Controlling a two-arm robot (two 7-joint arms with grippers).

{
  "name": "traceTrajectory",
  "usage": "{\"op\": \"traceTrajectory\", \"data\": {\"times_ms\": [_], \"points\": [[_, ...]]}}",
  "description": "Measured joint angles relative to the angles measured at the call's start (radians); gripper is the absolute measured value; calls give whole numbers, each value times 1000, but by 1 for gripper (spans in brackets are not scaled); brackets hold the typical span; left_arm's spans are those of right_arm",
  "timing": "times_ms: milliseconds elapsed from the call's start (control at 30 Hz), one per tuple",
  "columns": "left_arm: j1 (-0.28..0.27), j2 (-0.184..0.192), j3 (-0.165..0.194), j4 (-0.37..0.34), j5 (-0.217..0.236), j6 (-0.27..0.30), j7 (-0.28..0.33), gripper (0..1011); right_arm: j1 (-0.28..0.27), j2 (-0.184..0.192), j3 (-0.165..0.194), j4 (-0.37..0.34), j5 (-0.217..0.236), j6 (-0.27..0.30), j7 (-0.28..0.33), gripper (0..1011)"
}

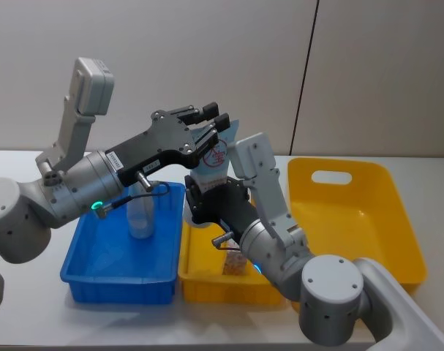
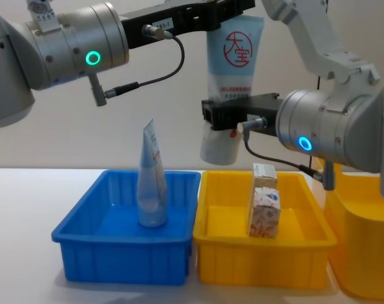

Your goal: Bimanual collaborative sorting of washing and personal care products

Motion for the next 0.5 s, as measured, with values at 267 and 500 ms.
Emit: {"op": "traceTrajectory", "data": {"times_ms": [267, 500], "points": [[0, 0, 0, 0, 0, 0, 0, 484, -8, 3, 13, -10, -8, 6, -13, 235], [0, 0, 0, 0, 0, 0, 0, 709, -17, 12, 35, -17, -20, 7, -32, 236]]}}
